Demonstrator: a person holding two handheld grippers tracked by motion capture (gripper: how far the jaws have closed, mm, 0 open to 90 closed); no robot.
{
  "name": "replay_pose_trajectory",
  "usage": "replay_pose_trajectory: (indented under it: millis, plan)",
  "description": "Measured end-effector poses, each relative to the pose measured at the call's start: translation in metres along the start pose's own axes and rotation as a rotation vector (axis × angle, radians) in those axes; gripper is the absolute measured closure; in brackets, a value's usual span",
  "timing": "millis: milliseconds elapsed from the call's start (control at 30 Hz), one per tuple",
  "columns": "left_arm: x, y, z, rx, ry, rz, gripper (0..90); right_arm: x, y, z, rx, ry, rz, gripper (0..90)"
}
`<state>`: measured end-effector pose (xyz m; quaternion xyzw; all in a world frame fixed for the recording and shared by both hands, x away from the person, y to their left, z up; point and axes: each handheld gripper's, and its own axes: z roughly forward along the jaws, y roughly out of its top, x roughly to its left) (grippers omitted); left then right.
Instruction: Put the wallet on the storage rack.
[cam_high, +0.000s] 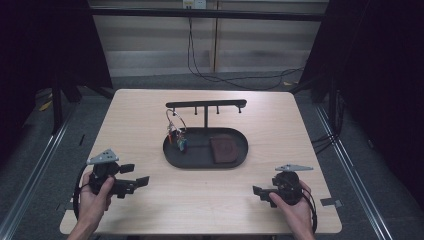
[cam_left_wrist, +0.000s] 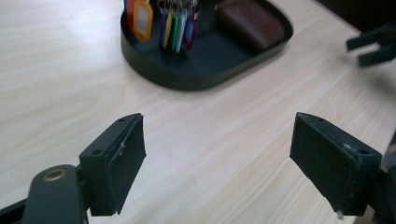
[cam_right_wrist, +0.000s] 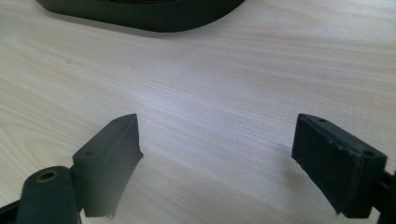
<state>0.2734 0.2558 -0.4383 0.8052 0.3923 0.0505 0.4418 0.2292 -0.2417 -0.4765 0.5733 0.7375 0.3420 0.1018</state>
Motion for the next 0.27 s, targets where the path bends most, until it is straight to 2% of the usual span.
replay_pose_trajectory:
  millis: [100,200,267]
  plan:
    - [-0.004,-0.012,0.005,-0.003,-0.002,0.024,17.4,-0.001,0.0,0.0,-0.011,-0.003,-0.005,15.0]
    - [-0.007,-0.021,0.014,0.022,0.004,0.006,17.8,0.0,0.001,-0.001,-0.012,-0.013,-0.004,14.8]
    - [-0.006,-0.022,0.015,0.025,-0.005,-0.008,18.1,0.001,0.001,-0.001,-0.015,-0.038,-0.017,14.7]
